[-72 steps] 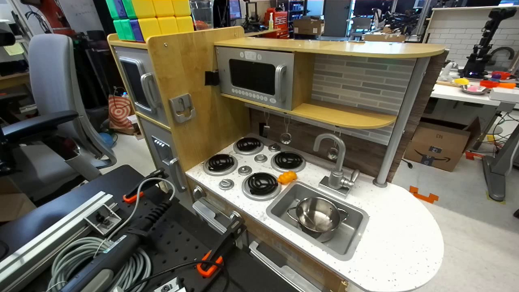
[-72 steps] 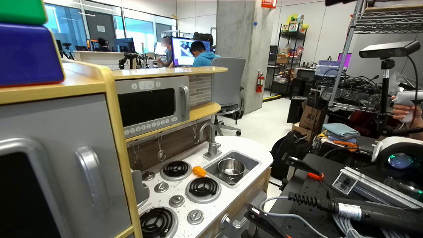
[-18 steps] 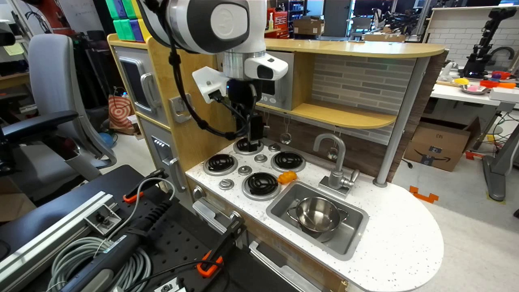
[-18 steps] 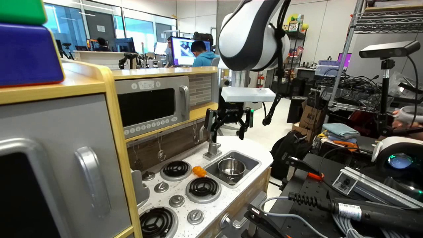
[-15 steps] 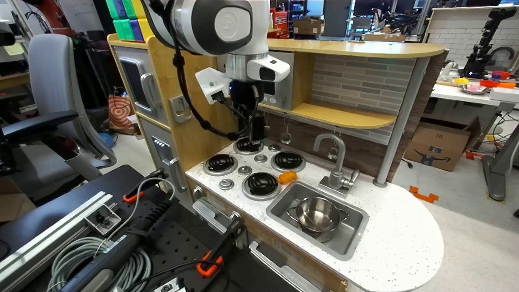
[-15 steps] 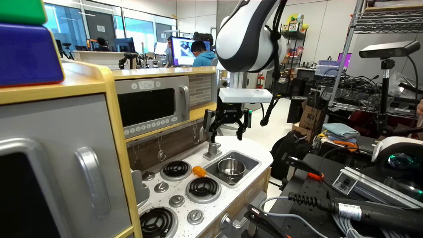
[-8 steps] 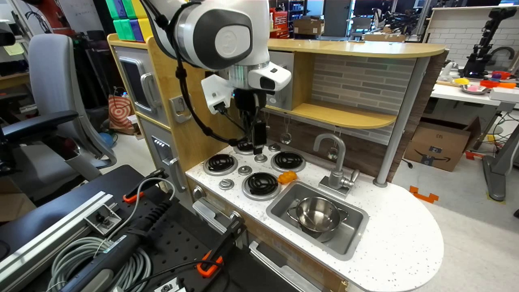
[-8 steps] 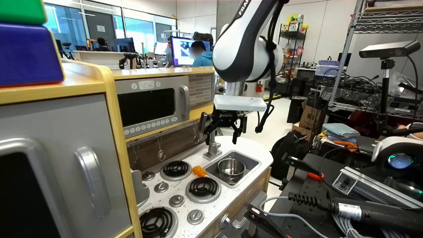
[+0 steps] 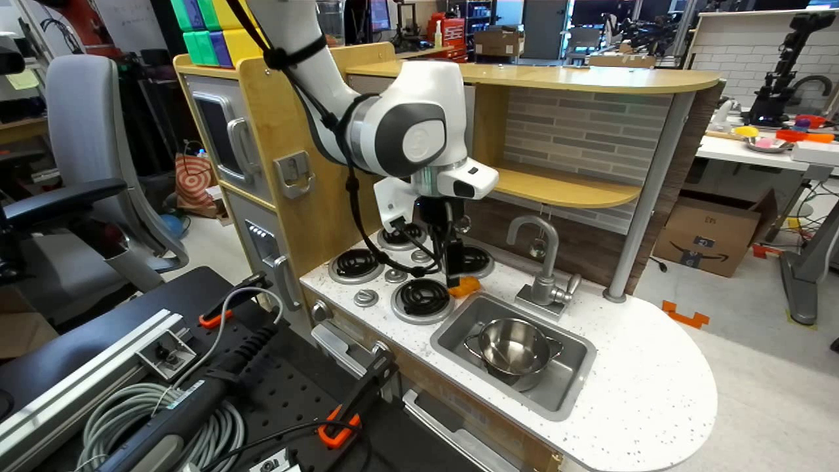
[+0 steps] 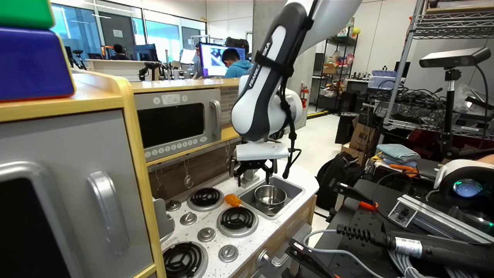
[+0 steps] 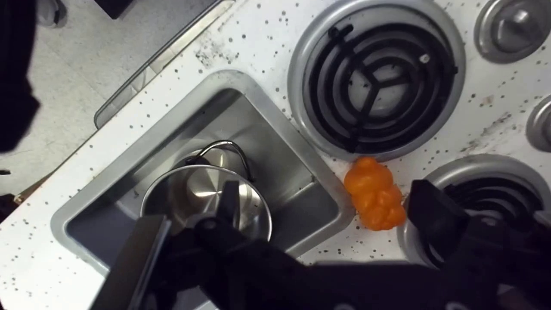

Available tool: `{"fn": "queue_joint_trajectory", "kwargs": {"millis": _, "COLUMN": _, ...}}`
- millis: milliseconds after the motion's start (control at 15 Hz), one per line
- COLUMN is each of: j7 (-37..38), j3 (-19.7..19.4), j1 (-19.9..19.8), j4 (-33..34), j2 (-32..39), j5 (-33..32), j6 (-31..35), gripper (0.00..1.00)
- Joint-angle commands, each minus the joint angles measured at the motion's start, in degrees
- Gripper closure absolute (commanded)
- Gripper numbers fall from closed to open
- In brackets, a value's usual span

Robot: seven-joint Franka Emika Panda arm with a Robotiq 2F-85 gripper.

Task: Put the carrot plush toy in the pot in the sink

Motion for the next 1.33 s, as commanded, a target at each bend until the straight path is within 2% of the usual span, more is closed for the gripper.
{"fn": "queue_joint_trajectory", "kwargs": {"millis": 0, "j7": 2.94, "j3": -2.77, "j1": 2.57, "j4": 10.82, "j2": 9.07, "j5": -0.35, "j6": -2.65, "gripper": 0.00}}
{"fn": "queue_joint_trajectory", "kwargs": {"millis": 467, "j7": 6.27, "j3": -2.70, "j1": 2.94, "j4": 22.09, "j2": 18.66, "j5": 0.53, "j6": -2.87, "gripper": 0.00}}
{"fn": "queue_joint_trajectory", "kwargs": {"millis": 867, "j7": 7.96, "j3": -2.89, "j1": 2.60, "j4": 26.60, "j2": 22.28, "j5": 0.52, "j6": -3.08, "gripper": 0.02}}
{"fn": "queue_joint_trajectory", "kwargs": {"millis": 933, "j7": 8.10, "j3": -2.84, "j1": 2.49, "j4": 26.91, "j2": 22.60, "j5": 0.56, "j6": -2.97, "gripper": 0.26}}
{"fn": "queue_joint_trajectory", "kwargs": {"millis": 1067, "j7": 8.11, "j3": -2.78, "j1": 2.34, "j4": 27.16, "j2": 23.01, "j5": 0.58, "j6": -2.66, "gripper": 0.31}}
{"fn": "queue_joint_trajectory", "kwargs": {"millis": 1267, "j7": 7.61, "j3": -2.19, "j1": 1.83, "j4": 26.96, "j2": 22.81, "j5": 0.78, "j6": -2.70, "gripper": 0.55}}
